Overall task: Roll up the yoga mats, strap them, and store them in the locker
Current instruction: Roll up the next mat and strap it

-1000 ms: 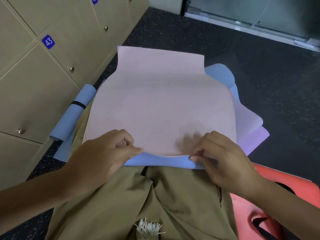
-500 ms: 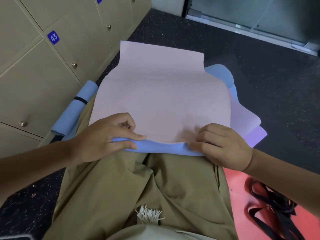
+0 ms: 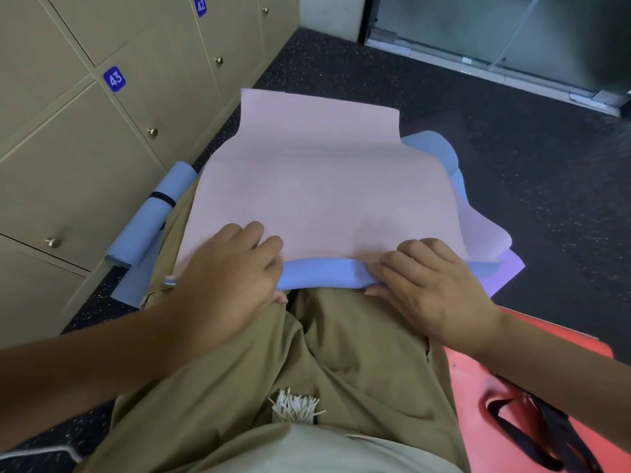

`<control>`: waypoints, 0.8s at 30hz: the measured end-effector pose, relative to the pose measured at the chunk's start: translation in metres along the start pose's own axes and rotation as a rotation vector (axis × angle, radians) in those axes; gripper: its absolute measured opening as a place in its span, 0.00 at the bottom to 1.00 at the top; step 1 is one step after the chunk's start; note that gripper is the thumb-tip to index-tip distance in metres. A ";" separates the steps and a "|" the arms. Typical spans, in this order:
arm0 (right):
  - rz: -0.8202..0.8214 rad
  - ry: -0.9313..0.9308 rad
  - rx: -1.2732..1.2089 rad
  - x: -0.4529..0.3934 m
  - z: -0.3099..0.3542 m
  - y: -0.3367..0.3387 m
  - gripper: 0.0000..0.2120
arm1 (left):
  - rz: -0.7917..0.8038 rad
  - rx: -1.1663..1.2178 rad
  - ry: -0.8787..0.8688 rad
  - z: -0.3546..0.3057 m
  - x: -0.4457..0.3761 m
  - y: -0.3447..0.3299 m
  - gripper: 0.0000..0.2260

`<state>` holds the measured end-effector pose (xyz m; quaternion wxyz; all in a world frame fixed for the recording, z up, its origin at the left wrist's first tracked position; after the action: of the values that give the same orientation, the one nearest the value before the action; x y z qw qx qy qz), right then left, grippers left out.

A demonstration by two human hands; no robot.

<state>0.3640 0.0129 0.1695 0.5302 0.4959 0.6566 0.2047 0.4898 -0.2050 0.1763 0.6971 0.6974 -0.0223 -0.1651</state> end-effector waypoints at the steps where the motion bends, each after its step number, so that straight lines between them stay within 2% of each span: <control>1: 0.010 -0.020 0.012 0.000 0.004 0.001 0.14 | 0.010 -0.029 0.037 -0.007 0.000 0.000 0.21; 3: 0.023 -0.057 0.035 0.002 0.010 0.002 0.13 | 0.000 -0.019 0.085 -0.015 0.000 -0.001 0.23; 12: 0.150 -0.302 -0.007 0.010 0.020 0.001 0.10 | -0.091 0.034 0.282 -0.023 0.000 -0.004 0.14; 19: 0.231 -0.453 -0.142 0.011 0.014 -0.006 0.13 | -0.236 0.125 0.352 -0.021 0.001 -0.013 0.07; 24: 0.220 -0.516 -0.296 0.014 0.012 -0.009 0.15 | -0.242 0.273 0.403 -0.014 0.003 -0.015 0.13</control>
<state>0.3717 0.0179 0.1511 0.7203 0.5172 0.4057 0.2215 0.4931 -0.1917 0.1605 0.5621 0.8013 0.1782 -0.1003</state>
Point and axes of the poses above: each hand's wrist, its own x-axis away from the middle knuckle, its own y-axis out of the back of the hand, z = x × y, the point moved 4 cm from there along -x, towards the middle knuckle, and after that the axes turned 12 degrees about x, right-handed, at the moved point
